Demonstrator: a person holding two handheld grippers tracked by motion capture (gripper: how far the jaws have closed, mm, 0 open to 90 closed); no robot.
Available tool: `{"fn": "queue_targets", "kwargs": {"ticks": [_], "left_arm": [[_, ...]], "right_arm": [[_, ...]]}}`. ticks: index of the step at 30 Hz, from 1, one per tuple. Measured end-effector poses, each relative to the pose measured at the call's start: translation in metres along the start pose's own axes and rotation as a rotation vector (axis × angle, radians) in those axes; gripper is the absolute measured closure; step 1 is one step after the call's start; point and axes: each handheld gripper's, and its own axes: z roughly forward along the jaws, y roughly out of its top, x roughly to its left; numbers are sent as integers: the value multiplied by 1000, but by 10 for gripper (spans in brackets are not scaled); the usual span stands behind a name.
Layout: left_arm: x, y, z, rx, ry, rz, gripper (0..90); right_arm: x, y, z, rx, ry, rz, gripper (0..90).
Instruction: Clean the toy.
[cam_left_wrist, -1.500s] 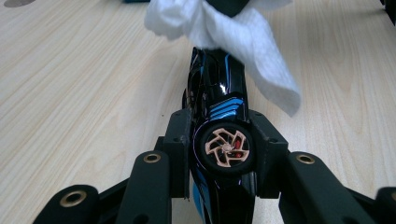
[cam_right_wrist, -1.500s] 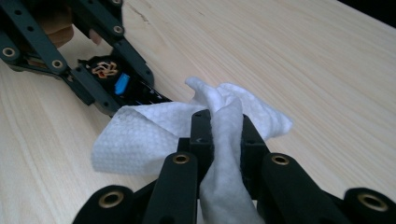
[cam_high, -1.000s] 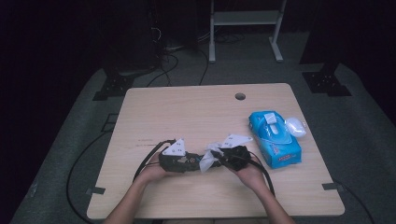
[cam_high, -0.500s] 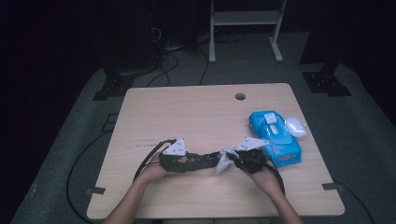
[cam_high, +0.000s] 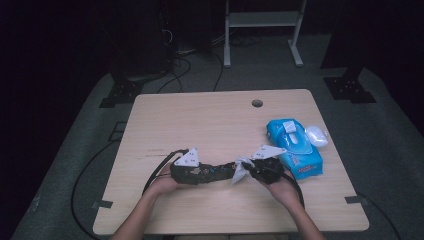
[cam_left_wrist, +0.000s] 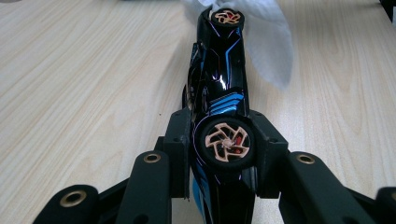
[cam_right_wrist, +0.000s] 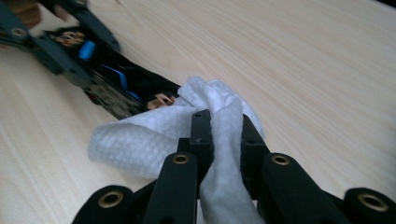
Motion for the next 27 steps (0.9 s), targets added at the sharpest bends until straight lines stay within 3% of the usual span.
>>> {"fn": "queue_targets", "kwargs": {"ticks": [3, 7, 13, 16, 18, 20, 22, 23, 27], "left_arm": [[0, 0, 0, -1, 0, -1, 647], [-1, 1, 1, 1, 5, -1, 646], [-1, 0, 1, -2, 3, -2, 646], [-1, 1, 1, 0, 5, 2, 646], [-2, 1, 1, 6, 9, 9, 646], [-1, 0, 0, 6, 10, 2, 645], [-1, 0, 1, 1, 9, -4, 645], [-1, 0, 1, 1, 8, -5, 645], [-2, 1, 2, 2, 10, 2, 644]], "right_arm": [[0, 4, -3, -31, 8, 14, 802], [8, 14, 4, -47, 32, -14, 801], [9, 13, 3, -34, 2, -24, 802], [19, 18, 3, -76, 55, -37, 802], [25, 20, 10, -51, 62, -70, 802], [30, 21, 14, -50, 53, -72, 803], [33, 24, 17, -50, 87, -64, 802], [36, 25, 18, -52, 79, -85, 802], [50, 33, 29, -49, 119, -109, 801]]}}
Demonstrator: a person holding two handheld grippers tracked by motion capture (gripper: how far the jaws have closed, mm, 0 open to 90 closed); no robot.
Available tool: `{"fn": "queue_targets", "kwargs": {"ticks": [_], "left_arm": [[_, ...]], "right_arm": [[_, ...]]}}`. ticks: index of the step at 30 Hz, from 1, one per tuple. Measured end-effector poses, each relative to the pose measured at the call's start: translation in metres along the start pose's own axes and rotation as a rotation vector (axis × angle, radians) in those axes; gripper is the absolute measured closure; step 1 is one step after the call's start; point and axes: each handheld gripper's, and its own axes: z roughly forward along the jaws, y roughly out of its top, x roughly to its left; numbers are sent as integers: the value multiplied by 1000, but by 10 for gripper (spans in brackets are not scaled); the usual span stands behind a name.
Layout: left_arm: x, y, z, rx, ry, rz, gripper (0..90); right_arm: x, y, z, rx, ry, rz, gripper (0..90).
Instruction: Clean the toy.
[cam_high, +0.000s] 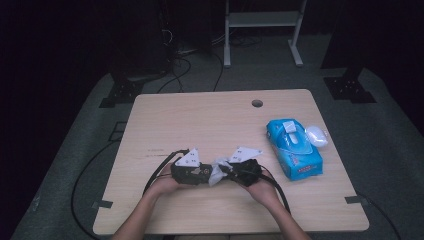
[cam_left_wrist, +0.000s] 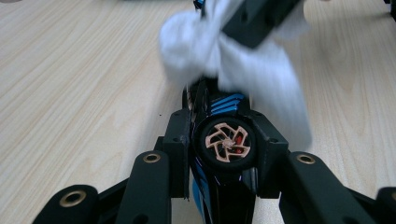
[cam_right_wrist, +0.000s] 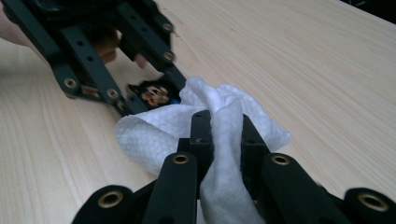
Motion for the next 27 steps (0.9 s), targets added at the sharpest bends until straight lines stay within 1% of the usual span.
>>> {"fn": "queue_targets", "kwargs": {"ticks": [3, 5, 6, 8, 10, 11, 13, 14, 15, 17, 18, 20, 21, 22, 24, 25, 26, 27], "left_arm": [[0, 0, -1, 0, 0, -5, 645], [0, -1, -1, 2, -1, -7, 646], [0, -1, -1, 3, 1, -5, 646], [0, 0, -1, 4, 0, -5, 646], [0, 0, -1, 4, 2, -1, 646], [0, 0, -1, 4, 2, -1, 646], [0, 1, 0, 8, 3, 1, 646], [-1, 1, 0, 8, 4, 1, 646], [-1, 1, 0, 7, 4, 0, 646], [-1, 1, 0, 7, 6, 0, 646], [-1, 1, 0, 8, 7, 0, 646], [-1, 1, 0, 9, 10, -1, 646], [-1, 1, 0, 10, 12, -1, 646], [-1, 0, -1, 12, 12, -2, 647], [-1, 1, -1, 16, 13, 2, 647], [-1, 1, -2, 20, 13, -1, 647], [-1, 2, -2, 27, 14, -2, 648], [-1, 2, -2, 27, 14, -2, 648]], "right_arm": [[5, 6, 7, 9, 15, -13, 802], [2, 6, 7, 14, 20, -15, 802], [-1, 5, 5, 15, 13, -14, 802], [-7, 1, -1, 17, -17, -9, 802], [-15, -3, -7, 20, -49, 12, 802], [-16, -4, -9, 21, -54, 23, 802], [-17, -4, -10, 20, -62, 25, 802], [-15, -3, -10, 23, -63, 15, 802], [-7, 0, -7, 10, -34, -10, 802], [2, 4, -1, 18, -21, -42, 802], [4, 4, 1, 24, -20, -50, 802], [3, 3, 2, 22, -19, -55, 802], [-4, 0, -2, 11, -25, -31, 802], [-8, -3, -5, 6, -31, -18, 802], [-16, -9, -13, 6, -54, 10, 801], [-21, -12, -17, -1, -59, 27, 801], [-24, -15, -20, 9, -68, 35, 801], [-26, -17, -22, 5, -67, 48, 801]]}}
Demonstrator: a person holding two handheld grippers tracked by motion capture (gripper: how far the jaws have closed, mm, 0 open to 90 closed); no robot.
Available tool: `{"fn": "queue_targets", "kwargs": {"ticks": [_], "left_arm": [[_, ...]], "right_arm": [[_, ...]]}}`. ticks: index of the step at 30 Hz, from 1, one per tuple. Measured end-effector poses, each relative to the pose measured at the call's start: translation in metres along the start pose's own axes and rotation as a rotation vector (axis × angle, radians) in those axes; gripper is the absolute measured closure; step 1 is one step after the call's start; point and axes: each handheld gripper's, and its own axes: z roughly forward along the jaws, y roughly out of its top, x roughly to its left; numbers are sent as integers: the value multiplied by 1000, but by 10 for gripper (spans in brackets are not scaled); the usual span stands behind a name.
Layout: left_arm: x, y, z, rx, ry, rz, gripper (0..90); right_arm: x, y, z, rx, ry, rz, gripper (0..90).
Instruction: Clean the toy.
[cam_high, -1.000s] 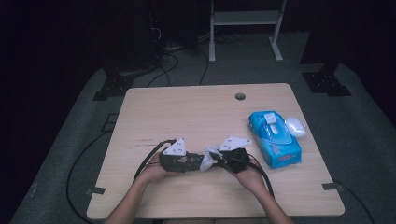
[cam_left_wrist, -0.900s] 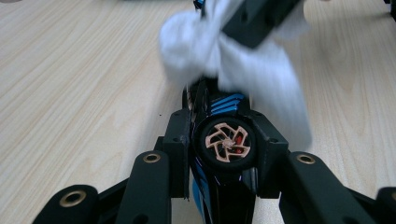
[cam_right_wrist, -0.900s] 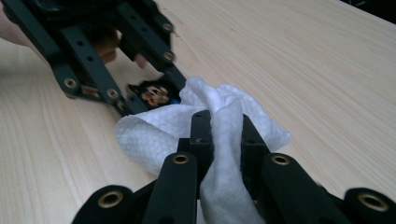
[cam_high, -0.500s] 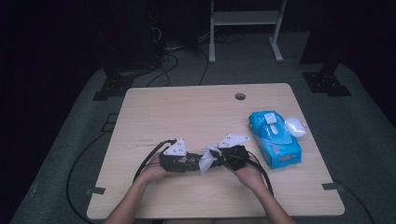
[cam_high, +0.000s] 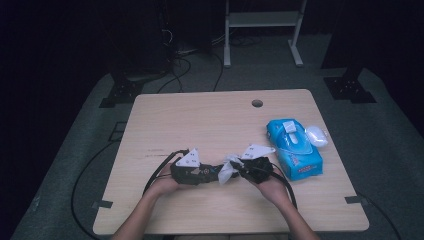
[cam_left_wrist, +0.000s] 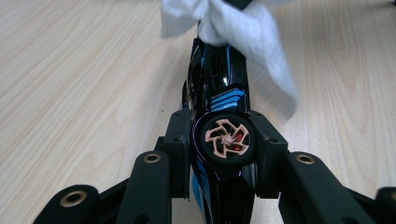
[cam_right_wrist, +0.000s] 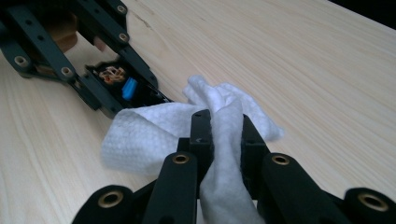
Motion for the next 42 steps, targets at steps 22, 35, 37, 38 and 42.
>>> {"fn": "queue_targets", "kwargs": {"ticks": [22, 35, 37, 38, 42], "left_arm": [[6, -15, -29, 61, -7, -39, 647], [2, 24, -6, 155, 2, 32, 542], [2, 28, -3, 168, 5, 40, 542], [2, 33, 4, 181, 5, 47, 541], [2, 40, 13, 221, 11, 52, 545]], "right_arm": [[12, 6, 12, -29, 55, 8, 801], [-6, -20, -20, -55, 34, 76, 801], [-7, -21, -21, -55, 34, 77, 800], [-8, -24, -22, -58, 31, 82, 800], [-10, -26, -24, -55, 30, 91, 801]]}}
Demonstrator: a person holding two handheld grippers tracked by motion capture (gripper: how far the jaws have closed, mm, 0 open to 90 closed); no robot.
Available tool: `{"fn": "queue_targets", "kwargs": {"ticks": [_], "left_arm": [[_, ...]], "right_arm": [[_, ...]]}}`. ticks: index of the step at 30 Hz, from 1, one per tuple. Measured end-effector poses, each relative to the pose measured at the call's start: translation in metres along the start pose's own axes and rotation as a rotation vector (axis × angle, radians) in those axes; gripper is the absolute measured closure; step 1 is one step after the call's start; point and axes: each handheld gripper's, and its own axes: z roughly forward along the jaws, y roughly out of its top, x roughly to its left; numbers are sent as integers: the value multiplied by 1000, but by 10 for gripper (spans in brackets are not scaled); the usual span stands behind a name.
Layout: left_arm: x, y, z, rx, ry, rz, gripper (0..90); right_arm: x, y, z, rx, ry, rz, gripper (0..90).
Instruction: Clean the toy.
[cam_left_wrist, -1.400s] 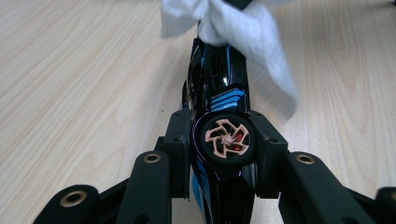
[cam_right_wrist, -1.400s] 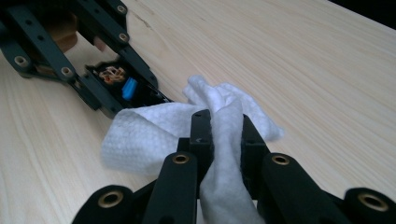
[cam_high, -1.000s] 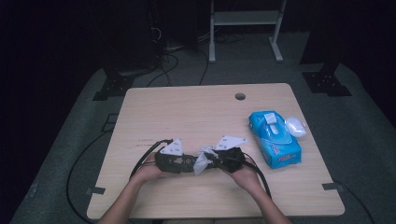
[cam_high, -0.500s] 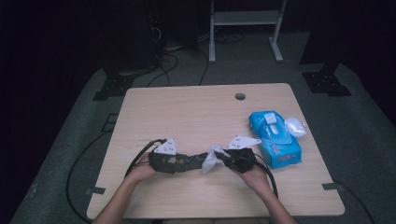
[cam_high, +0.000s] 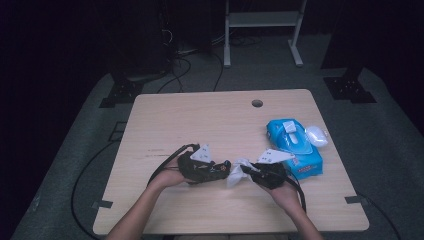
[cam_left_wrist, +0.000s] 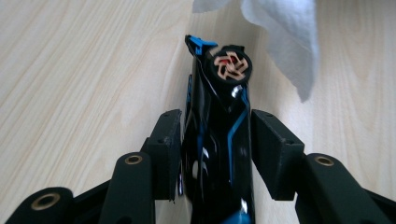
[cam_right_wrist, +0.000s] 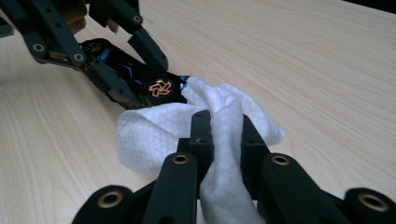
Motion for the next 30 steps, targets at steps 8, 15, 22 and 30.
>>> {"fn": "queue_targets", "kwargs": {"ticks": [8, 15, 22, 30], "left_arm": [[-1, 16, 16, 121, -1, 34, 557], [-3, 18, 12, 84, -4, 57, 580], [-2, 24, -10, -93, -12, 27, 581], [-7, 24, -25, -242, -22, 7, 581]], "right_arm": [[0, -4, 7, 15, 20, 12, 801], [0, -3, 15, 17, 30, 25, 801], [1, 14, 3, -76, 50, 41, 801], [16, 48, -13, -193, 79, -18, 800]]}}
